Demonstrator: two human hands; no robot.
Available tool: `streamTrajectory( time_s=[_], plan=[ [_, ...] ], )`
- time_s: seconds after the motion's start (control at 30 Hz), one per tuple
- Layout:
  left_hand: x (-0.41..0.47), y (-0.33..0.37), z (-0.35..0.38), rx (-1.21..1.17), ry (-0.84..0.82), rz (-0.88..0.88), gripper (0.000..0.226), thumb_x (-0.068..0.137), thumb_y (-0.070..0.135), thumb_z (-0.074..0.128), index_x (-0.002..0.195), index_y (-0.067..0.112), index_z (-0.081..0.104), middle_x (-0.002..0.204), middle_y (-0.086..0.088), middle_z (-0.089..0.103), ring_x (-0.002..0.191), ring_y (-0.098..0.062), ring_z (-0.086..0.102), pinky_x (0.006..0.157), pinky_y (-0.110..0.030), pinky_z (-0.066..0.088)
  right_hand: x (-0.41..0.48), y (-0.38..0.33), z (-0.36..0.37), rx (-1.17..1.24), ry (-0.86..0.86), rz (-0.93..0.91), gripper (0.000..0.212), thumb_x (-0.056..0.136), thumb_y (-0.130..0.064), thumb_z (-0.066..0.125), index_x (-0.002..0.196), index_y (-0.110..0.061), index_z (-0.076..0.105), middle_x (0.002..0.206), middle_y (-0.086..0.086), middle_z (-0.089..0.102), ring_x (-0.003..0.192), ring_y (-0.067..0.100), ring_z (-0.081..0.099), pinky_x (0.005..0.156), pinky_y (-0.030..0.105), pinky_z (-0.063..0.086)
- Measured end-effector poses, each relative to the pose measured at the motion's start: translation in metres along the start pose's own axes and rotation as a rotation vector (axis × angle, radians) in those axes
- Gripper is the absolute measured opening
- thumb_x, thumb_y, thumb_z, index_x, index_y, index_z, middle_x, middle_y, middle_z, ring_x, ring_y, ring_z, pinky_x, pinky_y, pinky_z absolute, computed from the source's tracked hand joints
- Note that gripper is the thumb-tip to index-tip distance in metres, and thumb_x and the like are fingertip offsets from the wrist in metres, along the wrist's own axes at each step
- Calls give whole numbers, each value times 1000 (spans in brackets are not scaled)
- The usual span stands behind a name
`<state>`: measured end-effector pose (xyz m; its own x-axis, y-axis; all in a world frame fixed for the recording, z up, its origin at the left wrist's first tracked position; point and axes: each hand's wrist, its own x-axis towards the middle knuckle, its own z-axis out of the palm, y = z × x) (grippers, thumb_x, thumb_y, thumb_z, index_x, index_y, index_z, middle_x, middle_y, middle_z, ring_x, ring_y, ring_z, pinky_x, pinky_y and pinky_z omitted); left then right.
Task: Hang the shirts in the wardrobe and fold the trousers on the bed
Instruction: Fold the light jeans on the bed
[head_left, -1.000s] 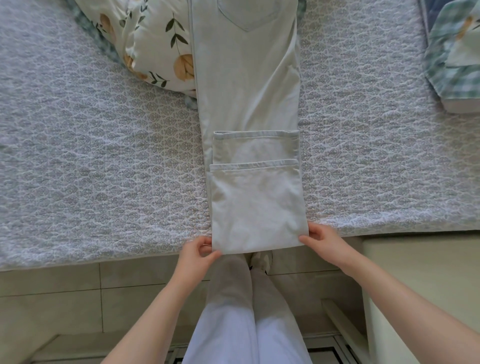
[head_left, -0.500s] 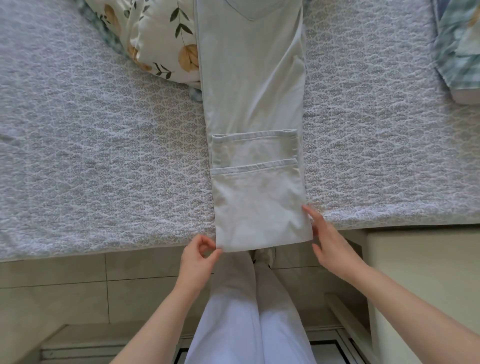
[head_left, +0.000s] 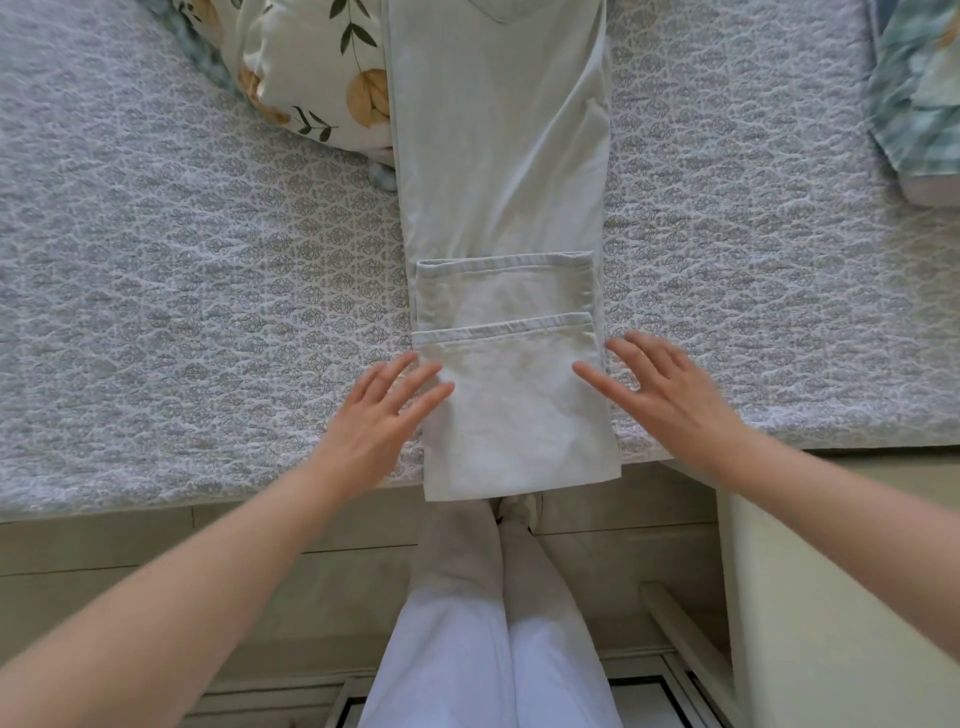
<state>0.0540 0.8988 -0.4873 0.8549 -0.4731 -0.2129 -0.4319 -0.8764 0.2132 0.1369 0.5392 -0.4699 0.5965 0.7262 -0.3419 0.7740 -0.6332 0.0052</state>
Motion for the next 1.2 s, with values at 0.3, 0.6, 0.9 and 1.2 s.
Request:
streamTrajectory(
  time_s=[0.3,0.6,0.9,1.2],
  plan=[
    [73,-68,-15,399,-204,651,101,77,16,69,157,23,7,165,-4,3,151,-31,2,120,-51,5,57,44,2,-310,22,-552,88,76,-4,61,152,-22,19,158,10,25,143,34,27,116,51,24],
    [98,-84,-2,343,-204,602,85,87,26,54,157,30,6,165,7,2,151,-28,1,118,-58,5,89,63,18,-187,13,-564,91,77,-15,59,155,-29,14,161,-4,14,146,36,16,116,53,23],
    [98,-73,-11,269,-270,497,87,86,25,58,156,36,7,164,10,-3,150,-32,-6,119,-59,0,86,63,11,-76,-51,-487,78,87,-39,52,153,-38,11,162,0,15,146,36,16,116,55,21],
    [97,-46,-44,-126,-508,318,61,100,21,50,150,43,24,159,24,-3,148,-17,-20,116,-38,-22,57,59,-12,246,-171,-302,74,96,-27,52,151,-47,6,161,2,18,147,25,19,117,45,26]
  ],
)
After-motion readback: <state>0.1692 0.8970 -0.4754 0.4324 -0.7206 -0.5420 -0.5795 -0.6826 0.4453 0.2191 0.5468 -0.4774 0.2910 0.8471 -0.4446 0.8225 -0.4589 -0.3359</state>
